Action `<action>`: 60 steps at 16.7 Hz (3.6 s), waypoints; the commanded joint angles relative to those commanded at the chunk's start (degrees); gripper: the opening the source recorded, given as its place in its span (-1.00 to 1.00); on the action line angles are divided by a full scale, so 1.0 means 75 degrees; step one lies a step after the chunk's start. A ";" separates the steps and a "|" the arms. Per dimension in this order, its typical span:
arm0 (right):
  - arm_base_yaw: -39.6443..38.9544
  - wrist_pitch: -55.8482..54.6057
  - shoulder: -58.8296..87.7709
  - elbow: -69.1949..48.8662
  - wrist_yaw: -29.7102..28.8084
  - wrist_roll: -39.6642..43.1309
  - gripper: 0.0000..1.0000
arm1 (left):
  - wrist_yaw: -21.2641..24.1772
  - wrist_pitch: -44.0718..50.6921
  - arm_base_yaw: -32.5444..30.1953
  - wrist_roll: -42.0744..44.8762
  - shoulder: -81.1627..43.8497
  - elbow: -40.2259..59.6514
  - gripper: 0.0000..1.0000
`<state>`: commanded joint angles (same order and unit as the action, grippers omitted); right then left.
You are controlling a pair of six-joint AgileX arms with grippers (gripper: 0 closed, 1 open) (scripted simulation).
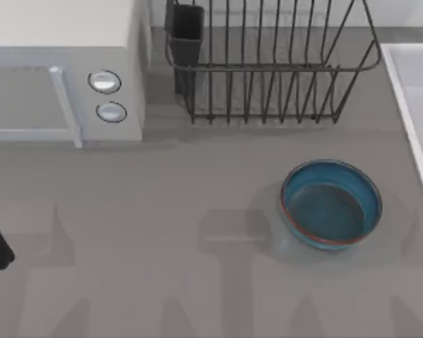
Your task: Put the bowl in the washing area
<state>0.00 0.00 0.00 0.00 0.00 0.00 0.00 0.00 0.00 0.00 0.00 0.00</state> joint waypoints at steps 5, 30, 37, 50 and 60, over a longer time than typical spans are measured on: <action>-0.0101 0.0390 0.0474 -0.0469 0.0005 -0.0110 1.00 | 0.0000 0.0000 0.0000 0.0000 0.0000 0.0000 1.00; -0.2304 0.9445 1.4352 -1.1815 -0.0008 -0.2418 1.00 | 0.0000 0.0000 0.0000 0.0000 0.0000 0.0000 1.00; -0.2279 0.9321 1.4400 -1.1699 -0.0007 -0.2408 1.00 | 0.0000 0.0000 0.0000 0.0000 0.0000 0.0000 1.00; -0.2330 0.6613 1.5177 -0.9790 -0.0012 -0.2455 1.00 | 0.0000 0.0000 0.0000 0.0000 0.0000 0.0000 1.00; -0.2330 0.6613 1.5177 -0.9790 -0.0012 -0.2455 -0.51 | 0.0000 0.0000 0.0000 0.0000 0.0000 0.0000 1.00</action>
<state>-17.47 49.60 113.83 -73.43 -0.09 -18.41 0.00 0.00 0.00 0.00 0.00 0.00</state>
